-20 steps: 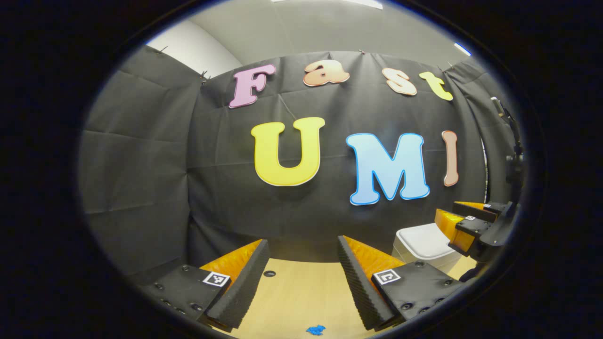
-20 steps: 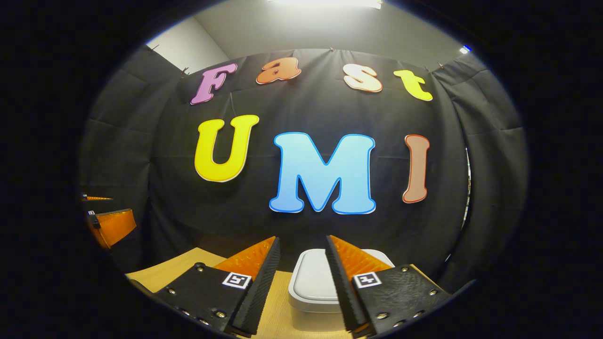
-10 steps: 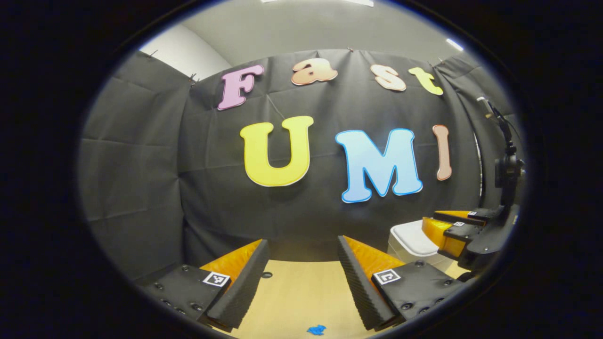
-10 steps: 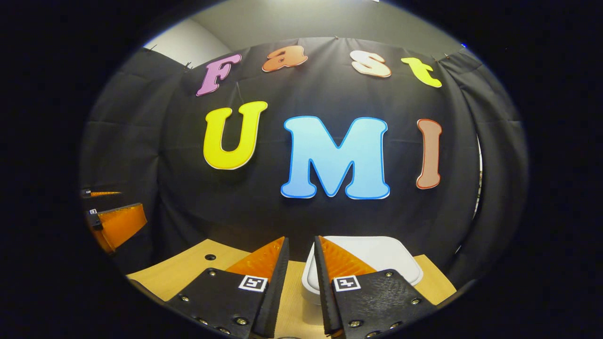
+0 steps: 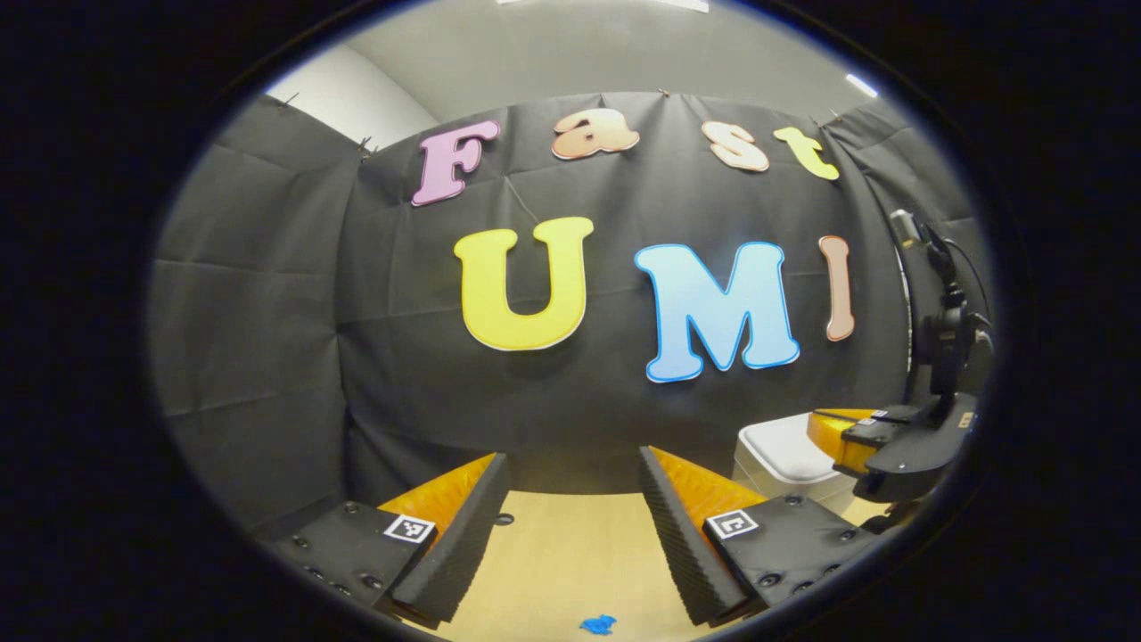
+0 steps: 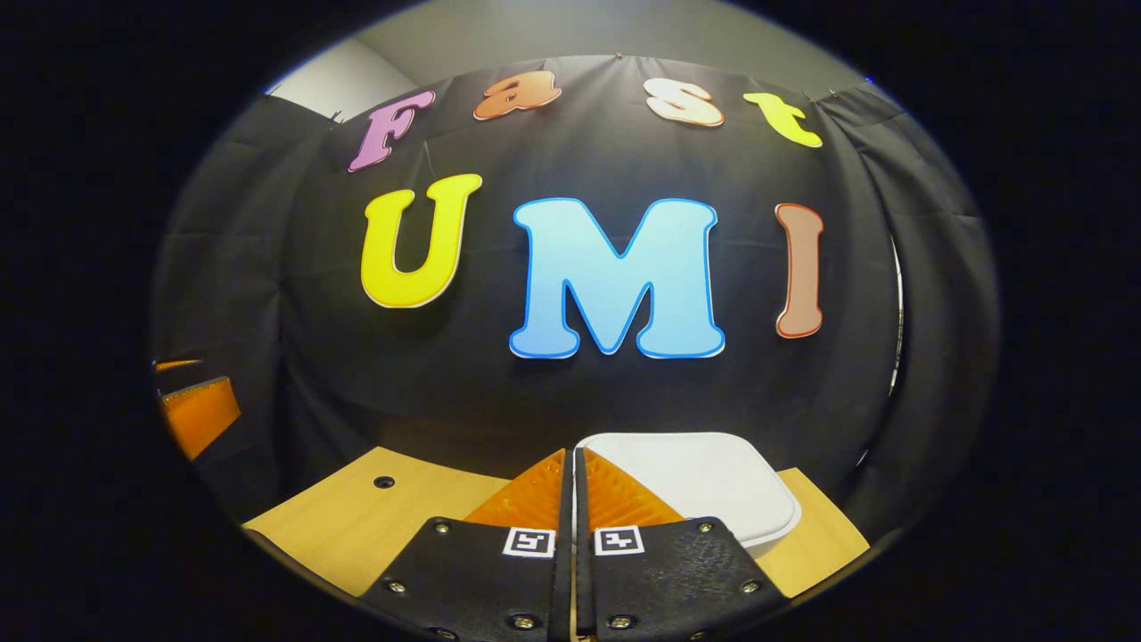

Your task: Press the lid of the desktop garbage bin to open it, pick up the crumpled paper on the desktop and throw it into the bin, then pick up the pop can on the desktop and drop it into the bin, and finally close the garbage bin lid.

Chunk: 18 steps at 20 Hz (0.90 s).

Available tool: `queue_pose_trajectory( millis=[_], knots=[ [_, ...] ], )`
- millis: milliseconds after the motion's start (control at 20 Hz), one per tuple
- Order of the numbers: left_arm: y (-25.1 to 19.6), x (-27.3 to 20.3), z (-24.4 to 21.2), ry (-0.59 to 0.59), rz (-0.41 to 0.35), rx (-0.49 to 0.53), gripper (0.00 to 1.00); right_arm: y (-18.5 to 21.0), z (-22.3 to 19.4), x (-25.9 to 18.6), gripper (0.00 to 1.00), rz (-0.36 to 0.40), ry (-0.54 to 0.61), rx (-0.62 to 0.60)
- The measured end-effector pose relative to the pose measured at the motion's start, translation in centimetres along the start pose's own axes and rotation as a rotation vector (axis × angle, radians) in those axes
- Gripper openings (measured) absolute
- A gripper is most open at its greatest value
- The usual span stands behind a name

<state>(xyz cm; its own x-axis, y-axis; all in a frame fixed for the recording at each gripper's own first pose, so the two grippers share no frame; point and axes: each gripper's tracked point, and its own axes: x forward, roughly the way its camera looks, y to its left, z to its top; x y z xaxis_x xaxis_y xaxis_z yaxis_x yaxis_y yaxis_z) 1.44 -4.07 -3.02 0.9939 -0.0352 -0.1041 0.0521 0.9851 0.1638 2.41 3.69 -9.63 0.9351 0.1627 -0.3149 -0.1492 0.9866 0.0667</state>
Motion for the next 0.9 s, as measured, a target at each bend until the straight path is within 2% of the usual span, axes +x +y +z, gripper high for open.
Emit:
queue_pose_trajectory(
  millis=[400,900],
  knots=[
    [0.2,0.2,-0.2,0.005,0.003,0.008,0.95,-0.3,-5.4,1.8,0.02,0.006,0.161,0.033],
    [0.0,0.8,-1.5,0.039,-0.004,-0.017,0.95,-0.5,-5.5,1.8,0.02,0.004,0.134,-0.012]
  ],
)
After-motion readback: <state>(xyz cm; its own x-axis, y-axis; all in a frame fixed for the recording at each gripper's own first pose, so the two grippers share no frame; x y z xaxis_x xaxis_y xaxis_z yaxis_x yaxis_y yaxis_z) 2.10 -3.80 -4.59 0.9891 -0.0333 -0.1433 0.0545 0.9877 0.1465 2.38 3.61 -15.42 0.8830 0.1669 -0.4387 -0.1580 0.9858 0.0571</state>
